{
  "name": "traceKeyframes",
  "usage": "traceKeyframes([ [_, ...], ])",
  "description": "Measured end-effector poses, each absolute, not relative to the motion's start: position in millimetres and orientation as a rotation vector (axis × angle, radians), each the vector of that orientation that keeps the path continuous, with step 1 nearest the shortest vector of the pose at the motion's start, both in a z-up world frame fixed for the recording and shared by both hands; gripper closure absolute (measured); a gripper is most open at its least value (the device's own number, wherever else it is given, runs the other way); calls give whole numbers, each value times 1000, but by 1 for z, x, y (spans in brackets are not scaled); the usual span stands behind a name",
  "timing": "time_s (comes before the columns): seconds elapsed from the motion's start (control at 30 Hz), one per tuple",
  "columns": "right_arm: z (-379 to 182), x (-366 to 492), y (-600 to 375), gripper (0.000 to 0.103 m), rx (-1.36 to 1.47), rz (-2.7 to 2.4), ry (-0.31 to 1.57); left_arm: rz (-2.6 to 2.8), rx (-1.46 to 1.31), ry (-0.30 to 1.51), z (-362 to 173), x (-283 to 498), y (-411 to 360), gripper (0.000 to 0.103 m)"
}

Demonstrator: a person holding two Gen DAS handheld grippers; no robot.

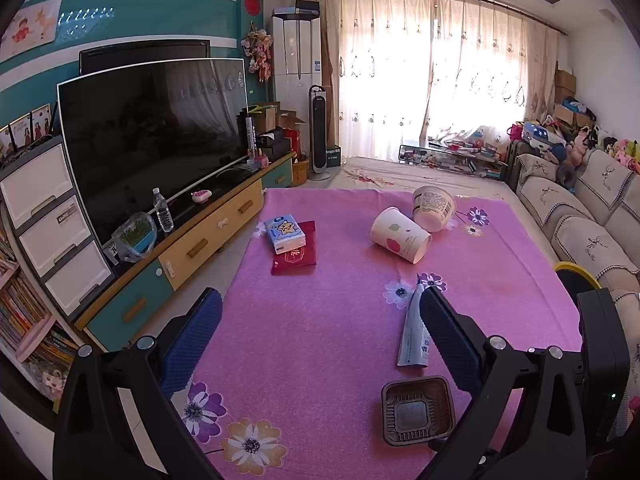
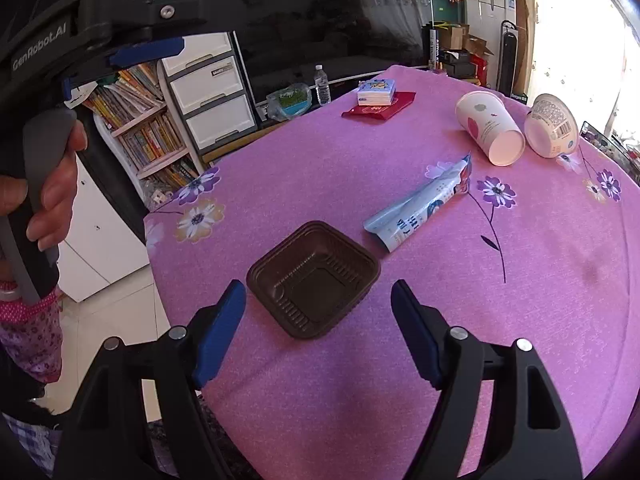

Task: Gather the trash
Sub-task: 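Grasp the brown plastic tray by its rim with the right gripper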

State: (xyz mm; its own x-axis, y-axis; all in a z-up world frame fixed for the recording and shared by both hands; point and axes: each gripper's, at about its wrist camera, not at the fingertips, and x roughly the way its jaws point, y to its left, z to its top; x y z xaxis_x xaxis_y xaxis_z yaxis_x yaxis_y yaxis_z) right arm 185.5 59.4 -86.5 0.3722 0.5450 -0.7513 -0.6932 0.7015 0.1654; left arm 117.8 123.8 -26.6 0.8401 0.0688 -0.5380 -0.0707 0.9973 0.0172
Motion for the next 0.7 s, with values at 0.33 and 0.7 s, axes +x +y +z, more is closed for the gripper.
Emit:
traceKeyframes([
  [0.33, -103, 207, 67, 58, -170, 682, 991, 49, 0, 577, -34, 121, 118, 5],
  [0.7, -108, 207, 46, 99, -205, 625, 991, 30, -6, 576, -38, 121, 111, 5],
])
